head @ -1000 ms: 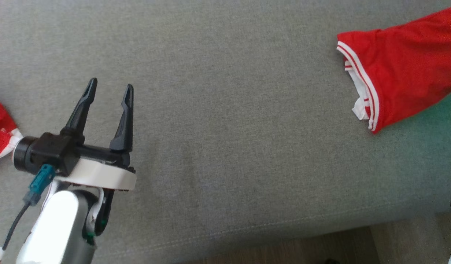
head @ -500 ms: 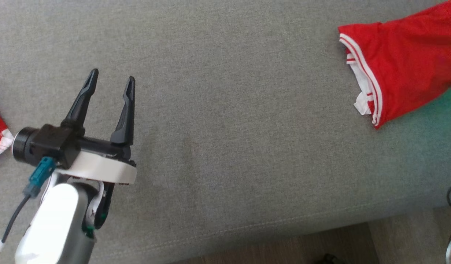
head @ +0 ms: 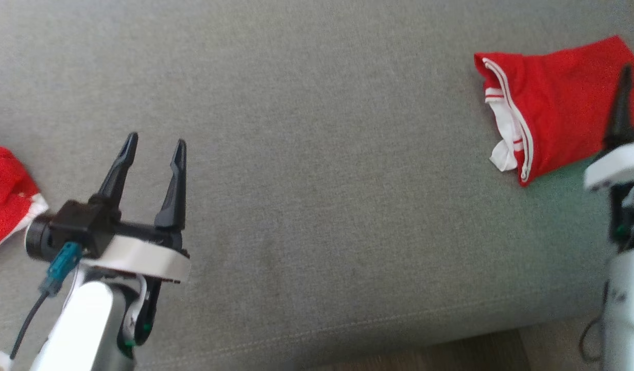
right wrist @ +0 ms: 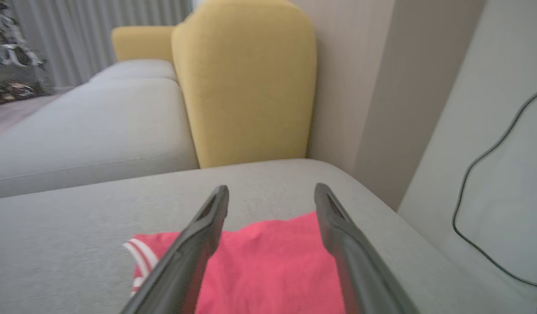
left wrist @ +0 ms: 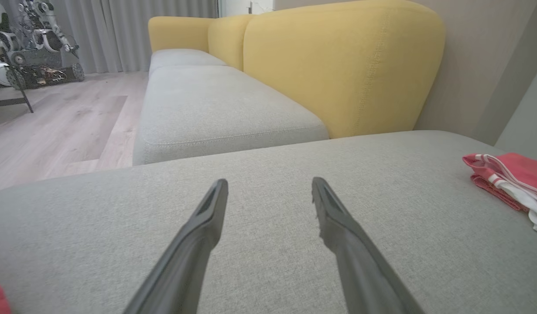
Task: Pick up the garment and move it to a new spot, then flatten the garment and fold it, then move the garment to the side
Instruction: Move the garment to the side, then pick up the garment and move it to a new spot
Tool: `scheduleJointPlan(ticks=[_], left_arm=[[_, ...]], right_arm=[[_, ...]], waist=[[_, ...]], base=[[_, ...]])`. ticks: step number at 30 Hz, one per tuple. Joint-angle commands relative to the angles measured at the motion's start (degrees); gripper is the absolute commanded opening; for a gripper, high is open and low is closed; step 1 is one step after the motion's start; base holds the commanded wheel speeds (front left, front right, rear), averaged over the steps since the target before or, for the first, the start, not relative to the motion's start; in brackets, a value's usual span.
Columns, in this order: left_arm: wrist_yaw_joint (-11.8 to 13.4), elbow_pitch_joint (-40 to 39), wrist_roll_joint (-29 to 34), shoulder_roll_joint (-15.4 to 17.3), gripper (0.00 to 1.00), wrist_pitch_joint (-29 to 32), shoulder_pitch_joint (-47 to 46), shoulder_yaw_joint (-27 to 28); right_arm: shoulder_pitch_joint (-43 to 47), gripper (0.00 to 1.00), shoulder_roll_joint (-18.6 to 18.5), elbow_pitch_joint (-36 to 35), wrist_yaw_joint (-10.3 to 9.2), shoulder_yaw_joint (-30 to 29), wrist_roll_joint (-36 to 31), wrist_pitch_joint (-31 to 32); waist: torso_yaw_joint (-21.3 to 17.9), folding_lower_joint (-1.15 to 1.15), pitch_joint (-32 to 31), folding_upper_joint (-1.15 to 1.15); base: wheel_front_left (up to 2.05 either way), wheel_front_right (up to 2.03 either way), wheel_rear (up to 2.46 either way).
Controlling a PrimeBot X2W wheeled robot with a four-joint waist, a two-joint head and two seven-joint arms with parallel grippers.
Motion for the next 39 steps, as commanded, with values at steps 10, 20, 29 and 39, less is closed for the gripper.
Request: scheduleJointPlan(ticks=[10, 20, 29, 39], left_arm=[[2.31, -0.44, -2.34, 0.53, 1.0, -1.01, 3.01, 4.73], [3.3, -0.49, -3.15, 1.48, 1.0, -0.88, 7.99, 5.29], [4.52, -1.63, -3.82, 1.21, 1.0, 0.05, 11.91, 4.79], [4.82, -3.04, -3.91, 1.94, 1.0, 1.55, 14.17, 3.84]], right_arm=[[12.81, 1.0, 2.98, -19.51, -0.04, 12.27, 2.79, 1.37], [21.36, 1.0, 3.12, -22.91, -0.04, 17.09, 6.11, 3.25], [26.52, 1.0, 3.13, -24.34, -0.04, 17.5, 5.8, 4.48], [30.41, 1.0, 3.13, -26.21, -0.04, 16.68, 6.63, 5.42]], waist=[[4.83, 0.0, -6.15, 0.0], [9.24, 0.0, -10.79, 0.0], [10.07, 0.0, -15.05, 0.0], [10.28, 0.0, -17.53, 0.0]], base=[[0.0, 0.0, 0.0], [0.0, 0.0, 0.0], [0.0, 0.0, 0.0], [0.0, 0.0, 0.0]])
